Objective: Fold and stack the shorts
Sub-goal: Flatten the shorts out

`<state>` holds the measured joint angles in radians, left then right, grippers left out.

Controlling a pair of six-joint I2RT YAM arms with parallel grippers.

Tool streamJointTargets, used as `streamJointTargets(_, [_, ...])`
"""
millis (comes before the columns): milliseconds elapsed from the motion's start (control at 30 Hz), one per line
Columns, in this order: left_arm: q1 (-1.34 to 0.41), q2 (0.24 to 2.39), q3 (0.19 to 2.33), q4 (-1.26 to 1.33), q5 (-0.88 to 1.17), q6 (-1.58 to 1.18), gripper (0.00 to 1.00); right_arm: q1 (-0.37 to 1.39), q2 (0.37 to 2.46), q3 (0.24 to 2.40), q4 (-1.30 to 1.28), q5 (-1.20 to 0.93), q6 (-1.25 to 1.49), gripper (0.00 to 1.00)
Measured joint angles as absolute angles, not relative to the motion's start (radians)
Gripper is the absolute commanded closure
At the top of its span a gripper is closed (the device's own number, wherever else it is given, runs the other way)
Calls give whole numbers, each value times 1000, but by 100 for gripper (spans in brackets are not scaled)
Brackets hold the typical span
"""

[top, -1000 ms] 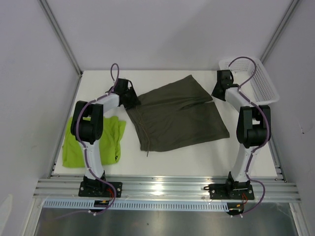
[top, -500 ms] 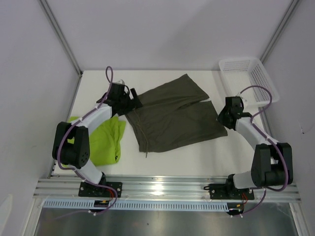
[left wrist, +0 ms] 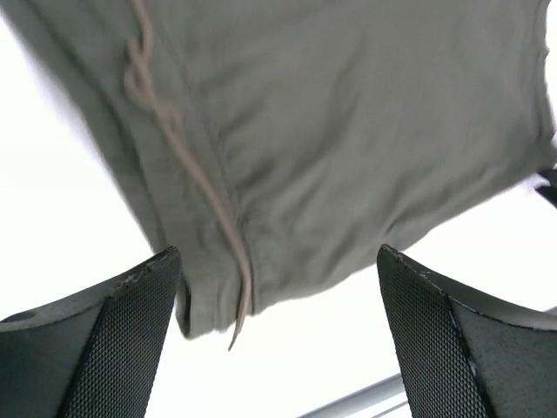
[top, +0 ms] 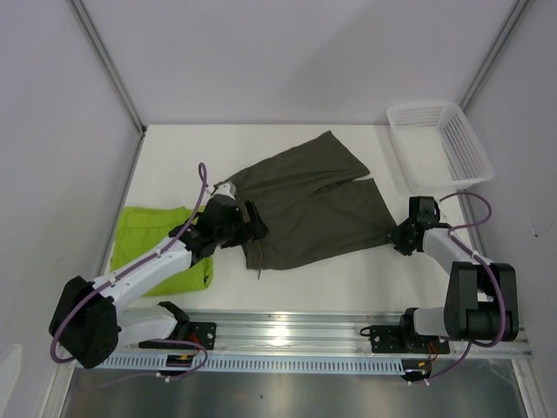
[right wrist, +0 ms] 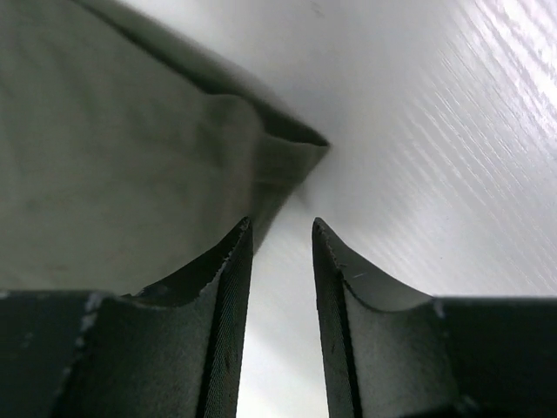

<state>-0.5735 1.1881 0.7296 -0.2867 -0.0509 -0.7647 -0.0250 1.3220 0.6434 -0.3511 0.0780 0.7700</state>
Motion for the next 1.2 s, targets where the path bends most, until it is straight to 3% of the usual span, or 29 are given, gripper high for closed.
streamJointTargets(433, [-656,997,538,-329,-134,-903,10,-47,1387,625,-242,71,838,65])
streamJointTargets(667, [-733,1049,493,-313,-163,-1009,12,-51,1406,635,-226,89,851,75])
streamJointTargets(767, [-802,1068,493,-307,-196,-1045,13,-51,1406,634,-227,91,854,65])
streamJointTargets(967, [-856,1091,486,-268,-208,-1087,15,-50,1403,633,-210,90,836,60])
streamJointTargets(1067, [-885,1084,486,-260,-209,-1072,13,-49,1401,632,-203,85,826,50])
streamJointTargets(1100, [-896,1073,486,-254,-206,-1061,11,-47,1398,632,-202,84,822,42])
streamJointTargets(1200, [-912,1011,486,-224,-177,-1023,7,-36,1379,628,-197,89,811,36])
